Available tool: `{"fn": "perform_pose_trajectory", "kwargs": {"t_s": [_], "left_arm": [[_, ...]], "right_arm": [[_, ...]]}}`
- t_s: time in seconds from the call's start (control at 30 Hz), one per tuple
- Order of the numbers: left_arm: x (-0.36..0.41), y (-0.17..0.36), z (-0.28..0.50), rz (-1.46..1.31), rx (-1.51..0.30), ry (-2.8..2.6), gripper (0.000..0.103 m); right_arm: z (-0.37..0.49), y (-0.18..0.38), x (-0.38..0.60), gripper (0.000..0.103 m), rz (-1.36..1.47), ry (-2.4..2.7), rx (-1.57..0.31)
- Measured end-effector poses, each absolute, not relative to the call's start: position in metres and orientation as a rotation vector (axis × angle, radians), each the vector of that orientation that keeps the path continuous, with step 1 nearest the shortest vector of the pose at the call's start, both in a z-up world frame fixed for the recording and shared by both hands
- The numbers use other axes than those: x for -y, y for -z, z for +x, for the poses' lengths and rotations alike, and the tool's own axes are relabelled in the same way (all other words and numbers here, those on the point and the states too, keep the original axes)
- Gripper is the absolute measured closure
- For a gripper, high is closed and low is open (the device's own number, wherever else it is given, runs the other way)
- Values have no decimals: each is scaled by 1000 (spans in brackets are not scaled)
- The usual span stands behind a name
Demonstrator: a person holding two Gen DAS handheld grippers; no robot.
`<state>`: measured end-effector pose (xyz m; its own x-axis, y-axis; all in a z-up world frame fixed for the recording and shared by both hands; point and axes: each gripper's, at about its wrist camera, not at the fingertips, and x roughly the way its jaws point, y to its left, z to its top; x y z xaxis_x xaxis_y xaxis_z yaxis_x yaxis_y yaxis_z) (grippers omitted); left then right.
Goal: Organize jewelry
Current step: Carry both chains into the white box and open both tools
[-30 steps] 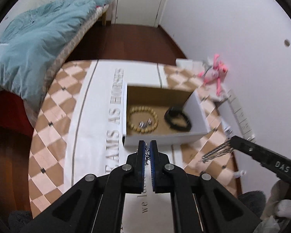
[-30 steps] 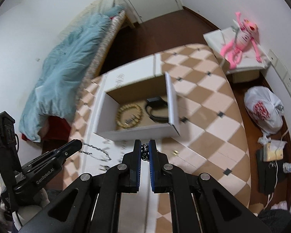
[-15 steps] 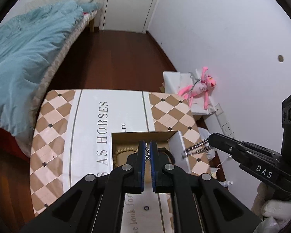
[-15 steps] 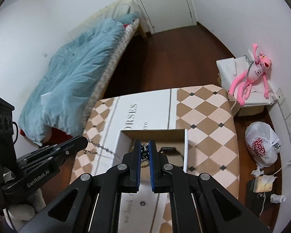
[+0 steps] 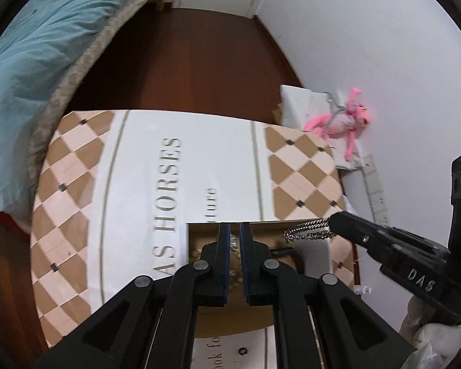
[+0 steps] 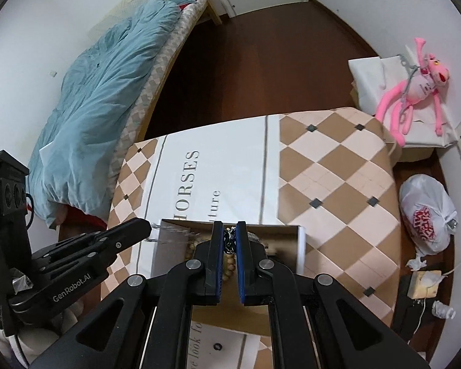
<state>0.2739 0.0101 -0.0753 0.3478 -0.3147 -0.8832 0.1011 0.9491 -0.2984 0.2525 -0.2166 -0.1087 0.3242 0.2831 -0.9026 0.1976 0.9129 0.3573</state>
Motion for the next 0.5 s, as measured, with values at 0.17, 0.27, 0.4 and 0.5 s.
{"fn": "perform_pose_trajectory", "kwargs": {"t_s": [0.17,0.27,0.4,0.5], "left_arm": [[-11,74,274,-112,-1179,165,43],[-14,67,267,-84,-1129,134,22],[-15,64,257,-25,-1086,86,6],[-15,67,243,6,-1056,65,3]], "right_arm": [[259,134,214,94,364,-13,-1370],[249,125,218,63,321,27,-1333],[232,111,218,43,240,91,-1296],[218,111,216,27,152,161,-1294]]}}
